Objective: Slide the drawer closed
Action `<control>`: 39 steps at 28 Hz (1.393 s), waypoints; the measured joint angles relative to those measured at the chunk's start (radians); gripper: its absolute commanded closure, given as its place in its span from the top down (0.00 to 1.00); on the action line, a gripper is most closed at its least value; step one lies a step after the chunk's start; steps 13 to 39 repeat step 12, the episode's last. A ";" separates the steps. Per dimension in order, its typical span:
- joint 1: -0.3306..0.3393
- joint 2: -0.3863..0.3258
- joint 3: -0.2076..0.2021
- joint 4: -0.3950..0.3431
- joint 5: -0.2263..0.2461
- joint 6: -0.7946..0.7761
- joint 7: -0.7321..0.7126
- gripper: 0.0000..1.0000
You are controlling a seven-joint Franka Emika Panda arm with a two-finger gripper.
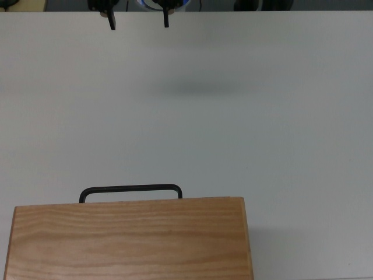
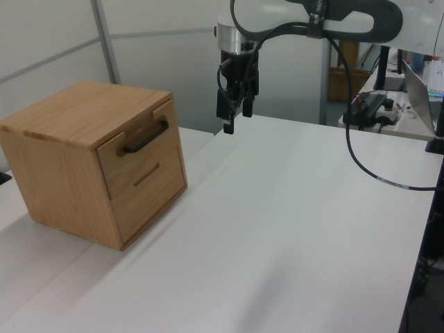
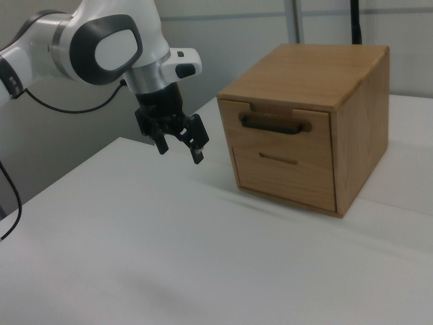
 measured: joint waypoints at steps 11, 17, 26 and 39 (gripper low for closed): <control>-0.011 0.002 0.000 -0.001 0.000 0.000 0.000 1.00; -0.012 0.003 -0.001 -0.001 0.000 0.000 0.000 1.00; -0.012 0.003 -0.001 -0.001 0.000 0.000 0.000 1.00; -0.012 0.003 -0.001 -0.001 0.000 0.000 0.000 1.00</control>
